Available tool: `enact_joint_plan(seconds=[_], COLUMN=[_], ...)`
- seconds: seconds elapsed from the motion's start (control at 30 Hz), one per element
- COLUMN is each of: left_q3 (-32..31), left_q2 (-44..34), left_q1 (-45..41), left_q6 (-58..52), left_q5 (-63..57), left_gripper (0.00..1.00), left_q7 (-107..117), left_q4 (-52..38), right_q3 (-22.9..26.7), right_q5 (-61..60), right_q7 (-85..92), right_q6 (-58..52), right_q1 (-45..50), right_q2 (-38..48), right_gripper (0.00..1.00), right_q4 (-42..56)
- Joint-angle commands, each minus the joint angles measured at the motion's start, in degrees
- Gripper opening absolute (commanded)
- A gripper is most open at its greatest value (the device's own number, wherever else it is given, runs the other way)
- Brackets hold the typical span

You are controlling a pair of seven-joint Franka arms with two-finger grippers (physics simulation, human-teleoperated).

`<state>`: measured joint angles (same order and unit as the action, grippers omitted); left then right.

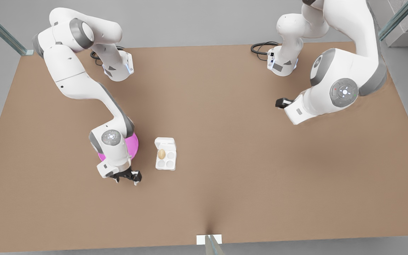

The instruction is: Pack egg into the box and close the box lid

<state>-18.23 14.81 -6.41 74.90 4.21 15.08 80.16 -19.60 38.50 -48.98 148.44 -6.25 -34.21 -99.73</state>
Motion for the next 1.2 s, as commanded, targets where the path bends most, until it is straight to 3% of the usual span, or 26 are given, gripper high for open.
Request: enact_joint_plan(seconds=[0.0, 0.03, 0.07, 0.1, 0.13, 0.17, 0.2, 0.23, 0.27, 0.3, 0.37, 0.43, 0.57, 0.67, 0.8, 1.17], left_q3=[-4.34, -7.52, -7.52, -7.52, -7.34, -7.08, -7.08, -7.08, -6.99, -6.99, -6.90, -6.82, -6.82, -6.73, -4.09, -4.18], left_q2=[1.36, 6.28, 10.32, 12.43, 17.97, 22.89, 25.88, 28.61, 30.54, 31.95, 32.65, 33.97, 38.89, 41.35, 44.17, 48.12], left_q1=[-1.23, -5.27, -10.71, -15.11, -21.18, -23.73, -25.31, -25.58, -25.58, -25.58, -25.67, -26.63, -30.32, -32.08, -33.49, -34.37], left_q6=[0.60, 3.85, 11.22, 16.76, 25.99, 33.81, 40.06, 46.91, 48.33, 49.73, 49.82, 50.70, 64.58, 68.98, 68.81, 68.98], left_q5=[0.63, 0.36, 0.28, 0.28, 0.28, 0.01, 0.10, 0.28, 0.19, 0.28, -0.16, -0.16, -1.83, -2.01, -2.01, -5.00], left_gripper=[1.00, 1.00, 1.00, 0.88, 0.73, 0.63, 0.48, 0.44, 0.36, 0.34, 0.29, 0.29, 0.29, 0.28, 0.29, 0.31], left_q7=[5.99, 12.51, 17.42, 23.92, 30.26, 33.17, 34.49, 35.28, 35.01, 34.75, 34.57, 34.40, 34.57, 34.49, 34.14, 29.92], left_q4=[-0.18, -2.81, -4.13, -4.13, -5.36, -7.56, -7.82, -7.82, -7.82, -7.82, -7.56, -7.30, -7.91, -9.49, -13.62, -19.07], right_q3=[0.00, 0.00, 0.00, 0.62, 7.29, 21.53, 22.33, 26.28, 26.28, 26.20, 25.67, 25.49, 24.53, 23.82, 23.82, 23.82], right_q5=[-3.77, -15.54, -21.70, -27.40, -34.80, -41.48, -41.49, -41.40, -41.40, -41.48, -41.57, -41.75, -41.75, -41.57, -41.57, -41.57], right_q7=[4.05, 17.15, 22.51, 24.63, 29.81, 38.60, 40.45, 43.52, 44.23, 44.23, 44.23, 44.14, 43.18, 41.16, 41.16, 41.07], right_q6=[-2.44, -10.35, -25.01, -40.02, -47.53, -54.83, -59.66, -60.73, -60.99, -65.64, -65.91, -65.56, -62.66, -61.60, -61.69, -61.52], right_q1=[-0.78, -1.58, -1.58, -1.49, 0.61, 9.24, 8.71, 9.76, 9.59, 9.41, 9.06, 9.41, 9.67, 10.11, 10.38, 10.38], right_q2=[1.69, 7.13, 12.84, 14.96, 22.25, 27.09, 31.74, 33.86, 30.97, 23.85, 22.17, 19.27, 19.89, 20.24, 20.24, 20.32], right_gripper=[1.00, 1.00, 1.00, 1.00, 1.00, 1.00, 1.00, 1.00, 1.00, 1.00, 1.00, 1.00, 1.00, 1.00, 1.00, 1.00], right_q4=[0.14, -0.12, 1.72, 8.20, 9.37, 9.46, 8.32, 6.65, 9.37, 19.46, 21.50, 24.75, 24.84, 23.61, 23.17, 22.38])
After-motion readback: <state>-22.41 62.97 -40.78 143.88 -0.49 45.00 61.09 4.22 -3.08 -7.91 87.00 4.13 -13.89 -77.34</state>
